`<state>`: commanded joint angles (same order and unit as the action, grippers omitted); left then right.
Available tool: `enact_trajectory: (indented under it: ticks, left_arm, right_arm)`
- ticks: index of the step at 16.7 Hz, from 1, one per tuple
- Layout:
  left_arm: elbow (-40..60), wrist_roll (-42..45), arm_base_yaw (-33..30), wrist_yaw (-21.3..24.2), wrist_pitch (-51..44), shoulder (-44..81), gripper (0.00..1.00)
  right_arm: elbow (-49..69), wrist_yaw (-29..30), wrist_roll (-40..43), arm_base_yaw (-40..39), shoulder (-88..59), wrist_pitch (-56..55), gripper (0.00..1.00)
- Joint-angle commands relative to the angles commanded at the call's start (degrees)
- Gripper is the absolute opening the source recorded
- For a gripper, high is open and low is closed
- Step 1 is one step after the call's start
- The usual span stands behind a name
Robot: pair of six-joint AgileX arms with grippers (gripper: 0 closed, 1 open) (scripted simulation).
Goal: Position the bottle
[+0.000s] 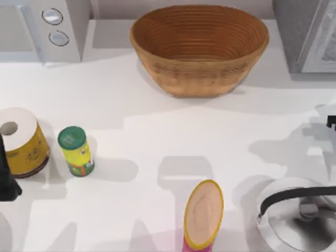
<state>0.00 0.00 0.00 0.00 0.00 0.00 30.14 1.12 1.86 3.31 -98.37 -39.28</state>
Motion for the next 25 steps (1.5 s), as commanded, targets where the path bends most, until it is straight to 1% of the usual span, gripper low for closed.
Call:
enact_trajectory:
  ticks: [4,8,21,22,25]
  left_arm:
    - [0.0,0.0,0.0,0.0,0.0,0.0,1.0]
    - [0.0,0.0,0.0,0.0,0.0,0.0,1.0]
    - [0.0,0.0,0.0,0.0,0.0,0.0,1.0]
    - [0.0,0.0,0.0,0.0,0.0,0.0,1.0]
    - [0.0,0.0,0.0,0.0,0.0,0.0,1.0]
  right_arm:
    - [1.6,0.1,-0.2,-0.1,-5.7,-5.0,0.0]
    - [1.8,0.1,-0.3,-0.1,-6.1,-5.4,0.0]
    - [1.8,0.1,-0.3,-0.1,-6.1,-5.4,0.98]
    - [1.8,0.1,-0.3,-0.1,-6.1,-5.4,1.0]
    - [1.8,0.1,-0.3,-0.1,-6.1,-5.4,1.0]
